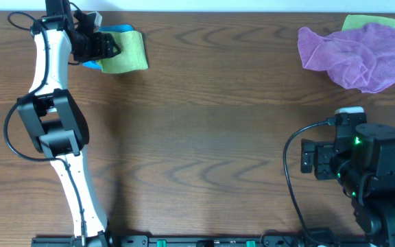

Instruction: Fold the cloth

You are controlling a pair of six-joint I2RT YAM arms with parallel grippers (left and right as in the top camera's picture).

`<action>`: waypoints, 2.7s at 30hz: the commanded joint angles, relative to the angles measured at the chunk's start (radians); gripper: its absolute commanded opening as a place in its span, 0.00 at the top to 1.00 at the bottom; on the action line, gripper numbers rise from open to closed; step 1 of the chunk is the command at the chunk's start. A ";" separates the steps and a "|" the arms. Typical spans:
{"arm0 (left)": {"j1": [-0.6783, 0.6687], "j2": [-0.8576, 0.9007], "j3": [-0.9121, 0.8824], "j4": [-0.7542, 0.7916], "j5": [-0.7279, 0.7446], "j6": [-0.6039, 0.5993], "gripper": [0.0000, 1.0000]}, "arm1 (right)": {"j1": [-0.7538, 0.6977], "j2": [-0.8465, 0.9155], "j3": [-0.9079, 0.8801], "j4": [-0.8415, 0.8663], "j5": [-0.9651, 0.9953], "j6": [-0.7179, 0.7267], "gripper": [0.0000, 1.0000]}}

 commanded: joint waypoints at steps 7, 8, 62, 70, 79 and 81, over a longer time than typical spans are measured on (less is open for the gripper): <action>0.002 0.011 -0.042 0.031 -0.014 -0.003 0.73 | -0.006 -0.002 -0.003 -0.001 0.006 -0.011 0.01; 0.002 0.011 -0.042 0.031 -0.014 -0.003 0.80 | -0.006 -0.002 -0.003 -0.001 0.006 -0.011 0.01; 0.006 -0.021 0.213 -0.031 -0.246 -0.032 0.05 | -0.006 -0.002 -0.003 -0.001 0.006 -0.011 0.01; 0.018 -0.122 0.312 -0.311 -0.215 -0.032 0.05 | -0.006 -0.002 -0.003 -0.001 0.006 -0.011 0.01; 0.008 -0.327 0.312 -0.486 -0.103 -0.012 0.05 | -0.006 -0.002 -0.003 -0.001 0.006 -0.011 0.01; -0.004 -0.372 0.312 -0.513 -0.100 -0.012 0.05 | -0.006 -0.002 -0.003 -0.001 0.006 -0.011 0.01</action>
